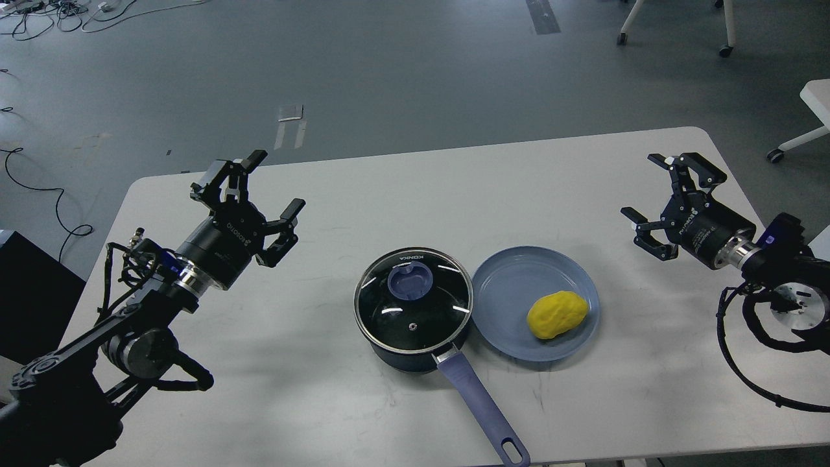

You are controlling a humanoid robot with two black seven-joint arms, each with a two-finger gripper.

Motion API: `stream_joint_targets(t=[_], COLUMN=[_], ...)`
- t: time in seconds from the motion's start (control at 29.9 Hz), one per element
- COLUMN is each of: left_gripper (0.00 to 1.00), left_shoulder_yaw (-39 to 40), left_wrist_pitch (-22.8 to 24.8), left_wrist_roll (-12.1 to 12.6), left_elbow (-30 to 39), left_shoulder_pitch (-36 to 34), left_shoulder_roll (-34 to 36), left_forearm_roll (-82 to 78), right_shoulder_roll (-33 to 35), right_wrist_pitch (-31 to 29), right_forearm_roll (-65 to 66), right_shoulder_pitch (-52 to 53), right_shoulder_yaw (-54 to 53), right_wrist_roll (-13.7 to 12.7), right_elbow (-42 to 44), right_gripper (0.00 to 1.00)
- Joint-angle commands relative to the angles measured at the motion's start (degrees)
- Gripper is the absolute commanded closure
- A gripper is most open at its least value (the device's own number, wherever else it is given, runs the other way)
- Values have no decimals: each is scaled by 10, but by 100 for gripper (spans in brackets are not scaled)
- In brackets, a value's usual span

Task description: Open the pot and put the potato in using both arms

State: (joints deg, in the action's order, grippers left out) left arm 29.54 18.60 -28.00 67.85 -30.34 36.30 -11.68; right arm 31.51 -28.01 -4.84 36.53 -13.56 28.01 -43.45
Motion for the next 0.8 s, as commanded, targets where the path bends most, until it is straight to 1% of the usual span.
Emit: stream_joint_targets(t=[0.0, 0.2, 0.33, 0.4, 0.43, 0.47, 0.5, 0.6, 0.64, 0.74, 0.77], left_gripper=[2, 2, 2, 2, 2, 2, 2, 2, 2, 2, 2], left_shoulder_yaw=[0, -2, -8, -8, -8, -7, -2, 0, 0, 3, 9], left_wrist_pitch=[-1, 1, 11, 32, 61, 77, 94, 94, 94, 94, 94], left_wrist_roll=[0, 0, 0, 0, 0, 0, 0, 0, 0, 0, 0], left_elbow=[0, -3, -59, -70, -73, -73, -69, -42, -12, 49, 92], left_shoulder_pitch=[0, -1, -14, -24, -37, -44, -54, -88, -109, -128, -134], left_shoulder_roll=[0, 2, 6, 8, 14, 19, 35, 72, 91, 130, 147], left_forearm_roll=[0, -2, -11, -14, -16, -18, -32, -94, -142, -251, -311], right_shoulder_roll=[-4, -5, -4, -5, -5, -5, -4, -3, -3, -3, -3], right_wrist_pitch=[0, 0, 0, 0, 0, 0, 0, 0, 0, 0, 0], right_forearm_roll=[0, 0, 1, 1, 1, 1, 1, 3, 3, 3, 3], right_shoulder_pitch=[-1, -1, -1, -1, -1, -1, 0, 0, 0, 0, 0], right_shoulder_yaw=[-4, -4, -2, -2, -2, -2, -2, -2, -2, -2, -2], right_wrist_roll=[0, 0, 0, 0, 0, 0, 0, 0, 0, 0, 0], right_elbow=[0, 1, 0, 0, 0, 0, 0, 0, 1, 1, 0], right_gripper=[0, 0, 0, 0, 0, 0, 0, 0, 0, 0, 0])
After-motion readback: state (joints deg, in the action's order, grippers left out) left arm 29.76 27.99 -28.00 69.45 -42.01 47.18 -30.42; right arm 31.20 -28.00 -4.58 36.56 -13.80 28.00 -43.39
